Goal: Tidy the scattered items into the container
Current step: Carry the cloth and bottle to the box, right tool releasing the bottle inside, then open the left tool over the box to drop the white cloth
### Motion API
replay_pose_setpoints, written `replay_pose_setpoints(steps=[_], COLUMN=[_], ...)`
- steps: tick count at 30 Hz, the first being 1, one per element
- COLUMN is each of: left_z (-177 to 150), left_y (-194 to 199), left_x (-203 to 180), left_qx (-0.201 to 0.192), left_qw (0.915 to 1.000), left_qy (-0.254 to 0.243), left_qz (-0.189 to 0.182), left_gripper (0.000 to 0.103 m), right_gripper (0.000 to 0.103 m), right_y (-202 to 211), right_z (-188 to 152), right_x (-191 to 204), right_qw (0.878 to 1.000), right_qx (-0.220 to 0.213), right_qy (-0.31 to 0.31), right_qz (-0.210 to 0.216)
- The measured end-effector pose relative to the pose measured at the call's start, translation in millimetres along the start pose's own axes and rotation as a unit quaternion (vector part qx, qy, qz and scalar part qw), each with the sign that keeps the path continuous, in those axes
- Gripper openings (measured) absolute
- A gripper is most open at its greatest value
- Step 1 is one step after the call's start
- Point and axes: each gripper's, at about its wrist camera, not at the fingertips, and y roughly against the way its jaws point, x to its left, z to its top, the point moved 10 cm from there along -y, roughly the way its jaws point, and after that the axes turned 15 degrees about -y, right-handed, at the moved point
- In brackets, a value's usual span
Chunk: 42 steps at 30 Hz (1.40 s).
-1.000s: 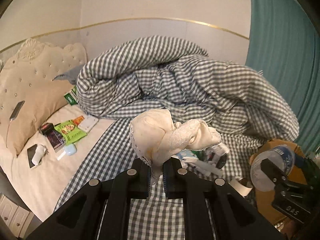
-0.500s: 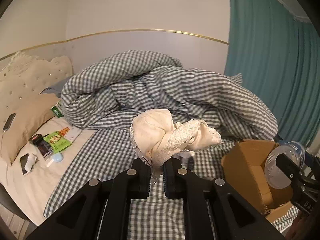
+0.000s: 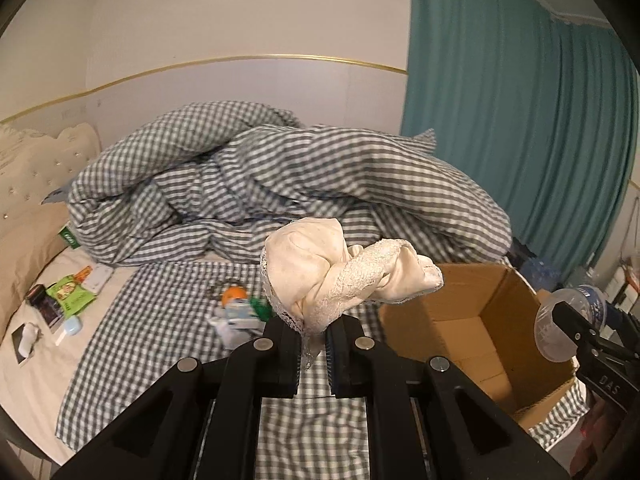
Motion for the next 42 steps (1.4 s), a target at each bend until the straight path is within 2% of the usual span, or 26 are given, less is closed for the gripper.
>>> replay_pose_setpoints(steps=[8, 15, 16, 20, 26, 42], left_z=[11, 13, 13, 15, 18, 15], left_y=[-18, -34, -36, -45, -59, -86], left_x=[-46, -74, -78, -94, -126, -232], left_qx=[0.005, 0.016, 0.017, 0.022, 0.029, 0.054], left_qw=[0.9994, 0.9984, 0.9982, 0.9975, 0.9953, 0.9821], left_qy=[-0.020, -0.037, -0.039, -0.050, -0.067, -0.120], left_qz=[-0.027, -0.040, -0.041, -0.045, -0.063, -0.135], left_gripper=[0.010, 0.010, 0.010, 0.010, 0.010, 0.010], right_gripper=[0.089, 0.089, 0.092, 0.098, 0.101, 0.102], right_y=[-15, -40, -42, -42, -30, -5], right_z=[-10, -22, -22, -15, 1, 18], right_x=[-55, -74, -76, -88, -114, -176], right_qw=[0.999, 0.998, 0.997, 0.997, 0.996, 0.992], right_qx=[0.024, 0.049, 0.050, 0.037, 0.007, -0.018], right_qy=[-0.014, -0.017, -0.018, -0.021, -0.039, -0.073], right_qz=[-0.035, -0.046, -0.048, -0.062, -0.075, -0.105])
